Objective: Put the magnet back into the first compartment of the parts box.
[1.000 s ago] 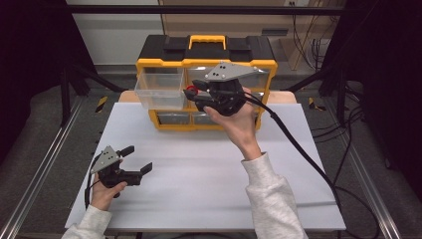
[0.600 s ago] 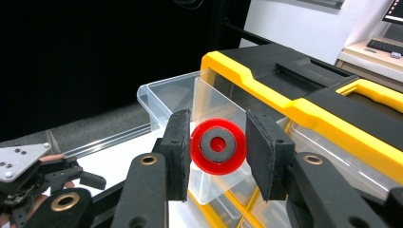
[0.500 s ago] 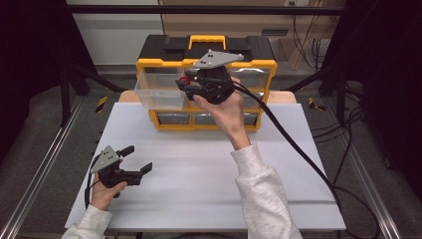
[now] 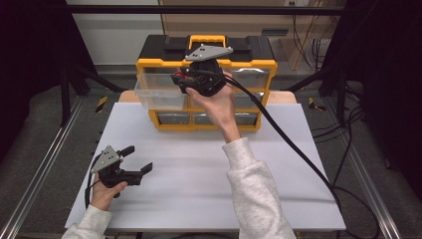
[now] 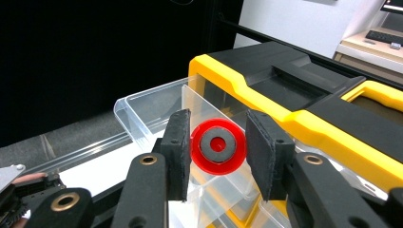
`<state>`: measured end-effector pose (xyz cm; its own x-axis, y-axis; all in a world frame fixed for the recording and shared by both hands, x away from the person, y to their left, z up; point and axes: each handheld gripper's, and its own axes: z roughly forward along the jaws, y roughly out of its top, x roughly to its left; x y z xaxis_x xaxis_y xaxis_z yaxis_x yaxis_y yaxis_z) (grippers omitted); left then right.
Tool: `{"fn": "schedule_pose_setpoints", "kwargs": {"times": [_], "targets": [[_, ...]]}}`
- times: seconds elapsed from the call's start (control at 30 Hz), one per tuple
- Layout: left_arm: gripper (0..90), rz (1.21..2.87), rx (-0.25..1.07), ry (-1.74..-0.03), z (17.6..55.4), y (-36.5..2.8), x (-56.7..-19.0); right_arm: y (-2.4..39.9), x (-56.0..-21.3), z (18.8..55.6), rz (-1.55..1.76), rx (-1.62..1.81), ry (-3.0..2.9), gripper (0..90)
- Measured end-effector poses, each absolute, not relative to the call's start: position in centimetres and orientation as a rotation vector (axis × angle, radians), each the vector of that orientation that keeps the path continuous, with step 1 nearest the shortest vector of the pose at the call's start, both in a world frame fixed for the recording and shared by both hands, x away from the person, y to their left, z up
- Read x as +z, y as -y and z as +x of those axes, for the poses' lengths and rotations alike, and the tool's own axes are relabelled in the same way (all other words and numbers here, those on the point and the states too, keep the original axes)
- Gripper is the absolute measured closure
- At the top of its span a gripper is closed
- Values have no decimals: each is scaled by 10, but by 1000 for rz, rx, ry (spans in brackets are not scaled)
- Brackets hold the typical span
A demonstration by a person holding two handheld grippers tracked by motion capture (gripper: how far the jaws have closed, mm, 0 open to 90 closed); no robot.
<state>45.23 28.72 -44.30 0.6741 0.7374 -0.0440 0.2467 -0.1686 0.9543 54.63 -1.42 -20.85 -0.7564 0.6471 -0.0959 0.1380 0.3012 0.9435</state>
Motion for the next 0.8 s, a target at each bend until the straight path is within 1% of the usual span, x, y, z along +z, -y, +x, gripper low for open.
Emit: {"fn": "schedule_pose_setpoints", "kwargs": {"times": [0.53,0.8], "targets": [[33,1729,527,-798,453,-288,-443,-3,-214,567,742,1452,-2123,623],[33,1731,529,-797,452,-287,-443,-8,-217,570,743,1448,-2131,623]]}}
